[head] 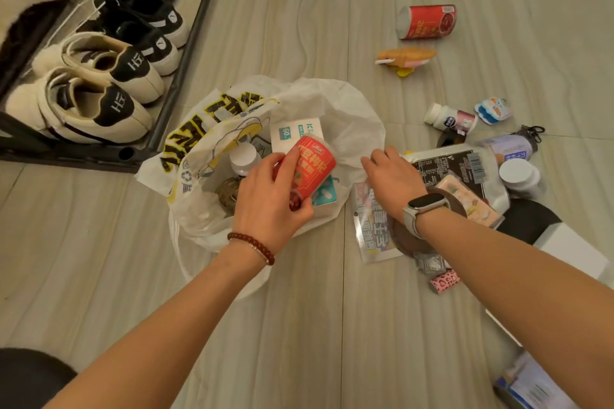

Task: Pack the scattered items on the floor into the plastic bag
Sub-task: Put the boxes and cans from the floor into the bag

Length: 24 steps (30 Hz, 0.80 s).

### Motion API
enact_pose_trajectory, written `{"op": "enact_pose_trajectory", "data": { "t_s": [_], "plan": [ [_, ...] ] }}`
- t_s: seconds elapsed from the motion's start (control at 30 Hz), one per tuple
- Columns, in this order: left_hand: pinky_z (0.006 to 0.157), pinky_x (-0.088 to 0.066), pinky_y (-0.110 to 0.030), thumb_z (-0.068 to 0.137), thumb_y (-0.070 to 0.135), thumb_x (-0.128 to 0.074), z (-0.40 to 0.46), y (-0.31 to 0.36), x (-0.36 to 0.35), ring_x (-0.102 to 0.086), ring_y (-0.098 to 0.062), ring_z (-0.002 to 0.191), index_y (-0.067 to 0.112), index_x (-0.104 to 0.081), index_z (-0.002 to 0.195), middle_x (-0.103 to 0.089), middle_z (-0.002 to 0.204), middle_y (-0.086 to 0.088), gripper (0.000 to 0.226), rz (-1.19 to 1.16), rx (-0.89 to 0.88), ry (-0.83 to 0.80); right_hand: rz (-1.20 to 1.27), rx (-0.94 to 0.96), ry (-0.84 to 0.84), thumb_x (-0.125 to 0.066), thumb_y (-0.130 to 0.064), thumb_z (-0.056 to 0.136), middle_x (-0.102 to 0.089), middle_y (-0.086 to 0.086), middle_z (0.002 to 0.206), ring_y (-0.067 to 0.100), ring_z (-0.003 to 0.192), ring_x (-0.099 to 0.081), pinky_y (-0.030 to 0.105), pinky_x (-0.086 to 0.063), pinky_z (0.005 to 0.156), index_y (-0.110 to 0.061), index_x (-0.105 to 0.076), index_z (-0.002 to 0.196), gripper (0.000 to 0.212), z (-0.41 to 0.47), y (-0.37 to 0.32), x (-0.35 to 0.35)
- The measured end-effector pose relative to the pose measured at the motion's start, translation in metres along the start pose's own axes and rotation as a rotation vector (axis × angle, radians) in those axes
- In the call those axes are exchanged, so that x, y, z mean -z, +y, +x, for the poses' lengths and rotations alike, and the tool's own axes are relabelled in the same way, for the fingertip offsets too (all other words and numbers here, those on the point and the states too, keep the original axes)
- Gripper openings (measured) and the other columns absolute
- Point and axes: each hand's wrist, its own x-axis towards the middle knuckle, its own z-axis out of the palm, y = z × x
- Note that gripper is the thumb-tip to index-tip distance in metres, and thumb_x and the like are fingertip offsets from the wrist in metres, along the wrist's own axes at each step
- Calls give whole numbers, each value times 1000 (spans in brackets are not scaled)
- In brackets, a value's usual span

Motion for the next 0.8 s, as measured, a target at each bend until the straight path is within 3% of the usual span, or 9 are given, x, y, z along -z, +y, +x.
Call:
{"op": "enact_pose_trajectory", "data": {
  "t_s": [0.1,0.27,0.5,0.6,0.67,0.8],
  "plan": [
    [83,-48,-44,72,31,-69,13,5,-2,-54,-36,105,8,-40,134,-52,123,-21,73,79,-16,-24,89,-23,-11,-40,9,84,-49,18,114,31,112,-40,34,-38,77,2,-54,104,26,3,-2,4],
    [83,-47,-40,82,38,-59,21,5,2,-50,-30,111,14,-28,141,-44,133,-13,71,98,47,-35,291,-97,15,-42,6,85,-53,17,110,30,107,-43,36,-41,83,0,-57,105,26,-13,-14,8],
    [92,-41,-44,85,34,-57,17,-7,9,-46,-33,114,13,-26,141,-42,136,-13,67,25,222,86,412,-118,135,-46,-5,90,-58,11,95,25,93,-49,23,-27,71,-3,-63,93,18,-60,0,14],
    [95,-40,-44,87,31,-55,17,-14,9,-43,-34,118,11,-24,141,-37,140,-15,65,47,248,77,462,-117,194,-44,-13,93,-61,12,99,28,99,-51,23,-29,75,-5,-61,105,22,-69,1,18],
    [98,-39,-46,88,30,-54,18,-20,8,-40,-35,123,10,-22,141,-31,144,-16,65,60,254,56,467,-148,182,-44,-22,95,-61,14,104,31,104,-52,33,-39,83,-7,-47,126,35,-69,1,24],
    [108,-30,-49,90,28,-51,23,-39,8,-28,-34,133,9,-16,143,-22,150,-16,67,68,333,-13,266,-185,40,-47,-31,93,-62,17,101,32,96,-56,33,-38,61,-7,-30,135,51,-62,0,24]
  ]
}}
